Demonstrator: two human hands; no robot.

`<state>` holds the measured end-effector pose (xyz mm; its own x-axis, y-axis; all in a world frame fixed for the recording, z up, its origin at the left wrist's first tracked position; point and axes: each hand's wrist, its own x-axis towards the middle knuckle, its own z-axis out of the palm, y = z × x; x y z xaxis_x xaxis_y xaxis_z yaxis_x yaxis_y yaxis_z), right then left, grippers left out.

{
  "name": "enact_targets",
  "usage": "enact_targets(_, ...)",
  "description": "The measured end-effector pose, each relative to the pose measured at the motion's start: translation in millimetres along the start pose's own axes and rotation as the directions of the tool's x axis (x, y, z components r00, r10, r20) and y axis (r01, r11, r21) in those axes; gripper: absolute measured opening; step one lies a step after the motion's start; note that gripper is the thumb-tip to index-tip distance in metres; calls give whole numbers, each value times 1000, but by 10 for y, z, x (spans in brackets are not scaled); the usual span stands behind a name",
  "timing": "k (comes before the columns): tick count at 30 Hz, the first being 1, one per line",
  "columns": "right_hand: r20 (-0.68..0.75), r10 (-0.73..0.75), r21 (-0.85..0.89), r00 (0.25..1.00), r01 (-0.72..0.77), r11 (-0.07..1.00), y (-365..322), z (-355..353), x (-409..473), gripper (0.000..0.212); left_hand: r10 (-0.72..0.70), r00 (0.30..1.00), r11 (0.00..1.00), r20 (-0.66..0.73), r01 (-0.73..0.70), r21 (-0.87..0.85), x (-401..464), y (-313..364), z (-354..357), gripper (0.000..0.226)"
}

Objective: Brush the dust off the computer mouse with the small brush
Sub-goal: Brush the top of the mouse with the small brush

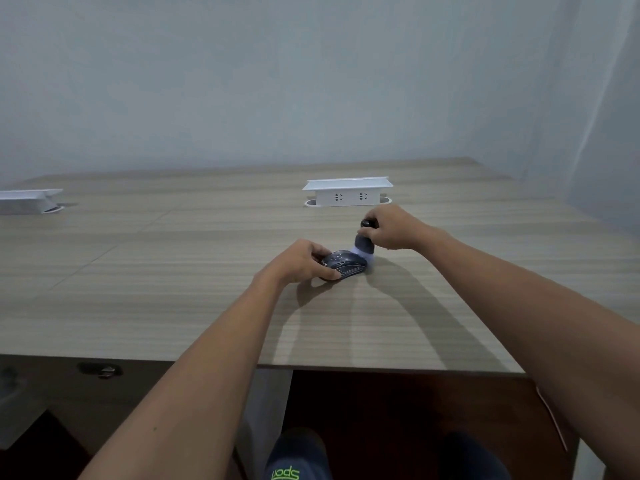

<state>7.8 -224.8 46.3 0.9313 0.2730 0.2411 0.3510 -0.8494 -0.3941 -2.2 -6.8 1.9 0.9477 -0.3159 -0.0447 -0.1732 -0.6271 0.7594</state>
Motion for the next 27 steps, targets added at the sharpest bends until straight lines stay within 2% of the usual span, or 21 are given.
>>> enact_targets(4, -22, -10, 245, 1000, 15, 969, -71, 16, 14, 21, 1, 1000, 1000, 2, -1, 22, 5, 3, -10, 43)
enact_targets(6, -22, 3, 284, 1000, 3, 959, -68, 24, 24, 23, 5, 1000, 1000, -1, -5, 24, 3, 3, -9, 42)
enact_targets(11, -4, 29, 26, 1000, -29, 999, 17, 25, 44, 30, 0, 1000, 1000, -4, 0, 22, 3, -2, -7, 43)
enact_targets(17, -19, -24, 204, 1000, 27, 979, -92, 54, 111, 26, -10, 1000, 1000, -6, 10, 27, 1, 2, -12, 48)
enact_targets(23, 36, 16, -44, 999, -15, 999, 46, 20, 79, 29, 0, 1000, 1000, -7, 1, 15, -15, 15, -2, 46)
enact_targets(25, 41, 11, -50, 999, -9, 999, 76, 40, 70, 28, 0, 1000, 1000, -3, 0, 16, -6, 17, -7, 45)
enact_targets(27, 3, 9, 43, 1000, -10, 999, 97, 49, 76, 26, -1, 1000, 1000, 0, 1, 18, 2, 14, -10, 44)
